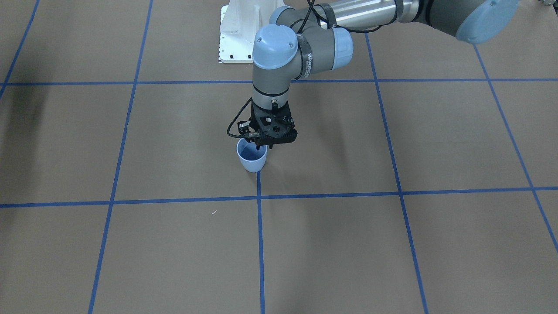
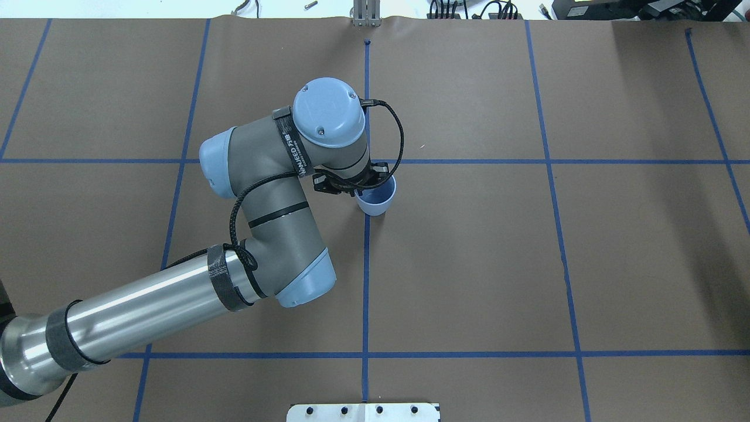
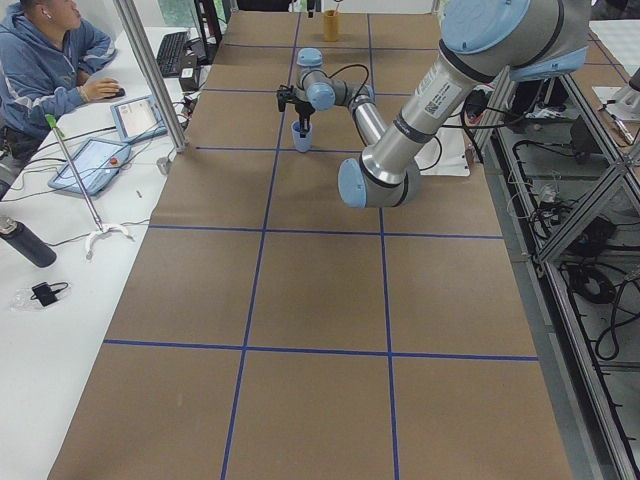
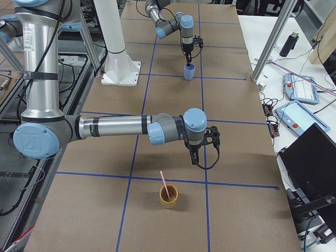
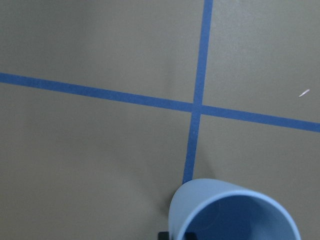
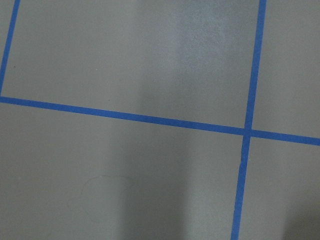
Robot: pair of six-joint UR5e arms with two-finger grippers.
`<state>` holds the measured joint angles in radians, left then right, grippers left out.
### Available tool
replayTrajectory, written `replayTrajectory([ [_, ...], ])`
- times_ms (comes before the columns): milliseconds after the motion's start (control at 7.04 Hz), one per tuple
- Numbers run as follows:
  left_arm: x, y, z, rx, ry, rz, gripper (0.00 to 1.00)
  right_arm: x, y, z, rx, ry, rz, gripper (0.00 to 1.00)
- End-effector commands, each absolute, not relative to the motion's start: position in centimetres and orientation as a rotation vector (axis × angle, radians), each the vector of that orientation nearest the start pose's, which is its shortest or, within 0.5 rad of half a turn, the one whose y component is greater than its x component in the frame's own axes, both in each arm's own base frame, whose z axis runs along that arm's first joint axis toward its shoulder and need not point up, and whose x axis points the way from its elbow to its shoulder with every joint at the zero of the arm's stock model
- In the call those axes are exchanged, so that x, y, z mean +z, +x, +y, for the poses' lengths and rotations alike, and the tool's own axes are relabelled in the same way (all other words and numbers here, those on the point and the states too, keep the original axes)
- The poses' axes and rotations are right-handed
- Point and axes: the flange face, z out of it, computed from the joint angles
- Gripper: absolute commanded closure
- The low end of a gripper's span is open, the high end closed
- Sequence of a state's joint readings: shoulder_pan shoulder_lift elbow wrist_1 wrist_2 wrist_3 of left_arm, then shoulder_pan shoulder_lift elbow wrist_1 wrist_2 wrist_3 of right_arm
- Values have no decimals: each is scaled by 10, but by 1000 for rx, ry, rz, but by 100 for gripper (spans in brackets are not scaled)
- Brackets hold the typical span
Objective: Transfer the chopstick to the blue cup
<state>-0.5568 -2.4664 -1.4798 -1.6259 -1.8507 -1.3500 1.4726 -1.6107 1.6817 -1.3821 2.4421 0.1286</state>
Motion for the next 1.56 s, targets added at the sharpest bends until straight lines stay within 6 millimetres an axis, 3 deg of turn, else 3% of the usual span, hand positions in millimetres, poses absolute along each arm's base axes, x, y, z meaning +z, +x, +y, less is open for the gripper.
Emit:
replayTrajectory([
  [0, 118, 559, -479, -194, 96, 917, 2, 597, 8, -490, -85, 141, -888, 0],
  [284, 114, 540, -477, -200, 112, 944, 2, 598, 9, -490, -84, 140, -882, 0],
  [568, 130, 521, -470, -214, 110, 952, 2, 594, 22, -493, -43, 183, -736, 0],
  [710, 134, 512, -477, -230, 112, 950, 2, 601, 51, -488, 11, 188, -729, 0],
  [852, 146, 506, -483, -243, 113, 940, 2, 624, 79, -462, 27, 181, -722, 0],
  [1136, 158, 500, -490, -256, 116, 927, 2, 661, 91, -401, 76, 117, -718, 0],
  [1420, 164, 500, -490, -248, 118, 918, 2, 650, 89, -376, 374, 22, -735, 0],
])
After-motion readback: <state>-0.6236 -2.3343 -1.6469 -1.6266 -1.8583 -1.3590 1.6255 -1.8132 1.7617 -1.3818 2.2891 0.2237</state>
